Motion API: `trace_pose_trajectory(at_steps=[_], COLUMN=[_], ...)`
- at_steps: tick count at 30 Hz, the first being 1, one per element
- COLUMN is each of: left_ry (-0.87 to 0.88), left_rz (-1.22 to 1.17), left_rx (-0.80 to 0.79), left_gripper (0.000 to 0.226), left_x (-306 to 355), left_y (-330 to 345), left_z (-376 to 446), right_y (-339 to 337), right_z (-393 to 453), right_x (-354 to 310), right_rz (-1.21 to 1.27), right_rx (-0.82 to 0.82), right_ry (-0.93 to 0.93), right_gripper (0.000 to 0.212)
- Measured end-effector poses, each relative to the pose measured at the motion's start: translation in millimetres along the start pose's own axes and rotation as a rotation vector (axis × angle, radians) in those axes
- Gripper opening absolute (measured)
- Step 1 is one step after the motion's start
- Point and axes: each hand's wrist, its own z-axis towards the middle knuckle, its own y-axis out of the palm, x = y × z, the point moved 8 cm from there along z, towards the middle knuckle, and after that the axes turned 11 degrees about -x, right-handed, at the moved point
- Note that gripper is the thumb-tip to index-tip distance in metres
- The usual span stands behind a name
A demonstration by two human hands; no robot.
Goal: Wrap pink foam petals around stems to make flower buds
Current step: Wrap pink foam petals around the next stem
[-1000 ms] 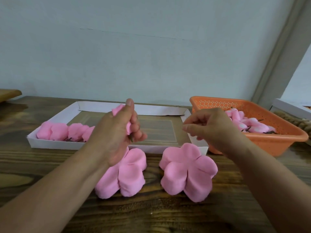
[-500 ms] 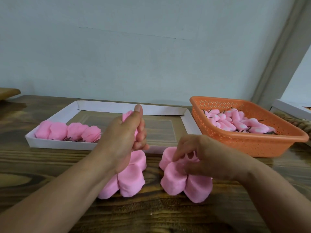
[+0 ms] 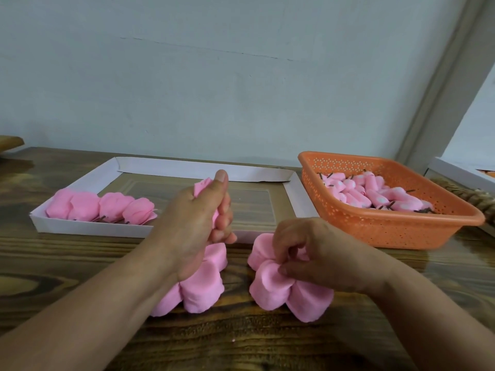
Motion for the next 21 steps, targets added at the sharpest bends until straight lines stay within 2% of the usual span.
trace_pose_trajectory(at_steps=[5, 8, 12, 14, 17, 21], left_ry=[-0.051, -0.061, -0.086, -0.088, -0.084, -0.12], left_rz=[-0.019, -0.016, 0.043, 0.06, 0.112, 0.292], left_rx=[-0.065, -0.08, -0.099, -0.15, -0.243, -0.244], left_gripper=[0.053, 0.049, 0.048, 0.048, 0.047, 0.05], left_x=[-4.5, -5.9, -10.2, -10.4, -7.3, -3.4], left_y=[10.4, 15.8, 18.2, 22.3, 30.8, 37.0], left_z=[-1.9, -4.6, -6.9, -8.7, -13.8, -21.1], right_y=[-14.3, -17.3, -16.9, -21.9, -32.2, -39.4], right_z=[-4.3, -5.8, -4.6, -5.5, -11.2, -17.4], right_x=[9.6, 18.8, 25.5, 28.6, 33.7, 31.7], right_rz=[0.307, 0.512, 0.732, 0.779, 0.806, 0.687], right_rx=[0.154, 0.253, 0.336, 0.427, 0.598, 0.72], right_ry=[-0.022, -0.045, -0.076, -0.056, -0.009, 0.106], right_gripper=[0.029, 0.031, 0.016, 0.014, 0.024, 0.021])
